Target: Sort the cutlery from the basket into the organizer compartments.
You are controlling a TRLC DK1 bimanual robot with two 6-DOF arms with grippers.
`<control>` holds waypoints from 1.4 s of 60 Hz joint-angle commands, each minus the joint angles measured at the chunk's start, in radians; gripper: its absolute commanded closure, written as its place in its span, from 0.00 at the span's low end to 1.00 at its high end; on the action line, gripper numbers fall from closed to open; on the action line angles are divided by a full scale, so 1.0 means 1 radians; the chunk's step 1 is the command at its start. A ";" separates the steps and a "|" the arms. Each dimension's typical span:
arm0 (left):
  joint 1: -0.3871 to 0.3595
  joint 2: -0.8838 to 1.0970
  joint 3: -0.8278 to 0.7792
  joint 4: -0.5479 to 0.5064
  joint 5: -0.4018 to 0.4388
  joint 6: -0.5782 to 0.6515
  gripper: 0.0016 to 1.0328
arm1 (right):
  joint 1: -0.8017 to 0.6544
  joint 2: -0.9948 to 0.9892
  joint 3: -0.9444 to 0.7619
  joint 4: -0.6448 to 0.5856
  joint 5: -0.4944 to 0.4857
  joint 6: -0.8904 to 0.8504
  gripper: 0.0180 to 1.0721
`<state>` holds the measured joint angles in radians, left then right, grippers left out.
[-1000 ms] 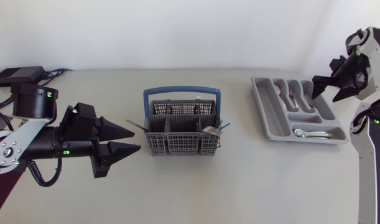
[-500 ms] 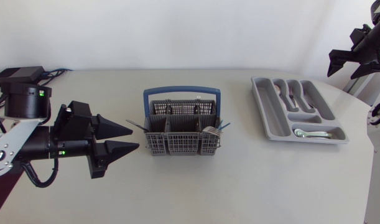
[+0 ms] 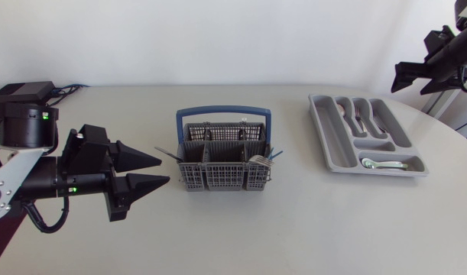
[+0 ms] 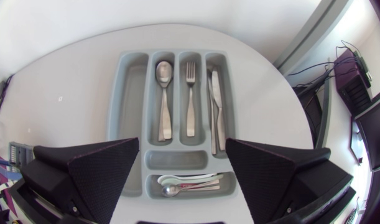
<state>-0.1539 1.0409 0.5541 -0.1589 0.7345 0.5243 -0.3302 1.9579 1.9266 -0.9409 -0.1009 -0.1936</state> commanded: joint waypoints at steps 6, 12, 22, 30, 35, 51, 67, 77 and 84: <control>-0.012 -0.038 -0.031 -0.011 0.002 -0.023 0.42 | 0.074 -0.085 -0.267 0.148 0.015 -0.004 0.05; -0.010 -0.050 -0.042 -0.013 0.002 -0.024 0.42 | 0.131 -0.128 -0.405 0.254 0.017 -0.021 0.05; -0.009 -0.061 -0.049 -0.016 0.002 -0.026 0.42 | 0.234 -0.134 -0.537 0.364 0.043 -0.024 0.05; -0.007 -0.062 -0.051 -0.014 0.002 -0.027 0.42 | 0.278 -0.088 -0.571 0.425 0.064 -0.004 0.05; -0.004 -0.062 -0.052 -0.014 0.002 -0.027 0.42 | 0.293 -0.033 -0.580 0.449 0.069 0.010 0.07; -0.003 -0.059 -0.057 -0.008 0.000 -0.026 0.42 | 0.330 0.049 -0.652 0.548 0.090 0.043 0.45; -0.004 -0.061 -0.057 -0.008 0.002 -0.024 0.42 | 0.344 0.045 -0.724 0.560 0.133 0.063 0.80; -0.012 -0.062 -0.057 -0.008 0.002 -0.026 0.42 | 0.339 0.024 -0.741 0.541 0.139 0.088 0.95; -0.012 -0.071 -0.052 -0.011 0.002 -0.027 0.42 | 0.326 0.018 -0.749 0.536 0.142 0.097 0.95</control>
<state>-0.1585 0.9878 0.5205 -0.1665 0.7345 0.5190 0.0021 1.9785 1.2140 -0.3927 0.0753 -0.0792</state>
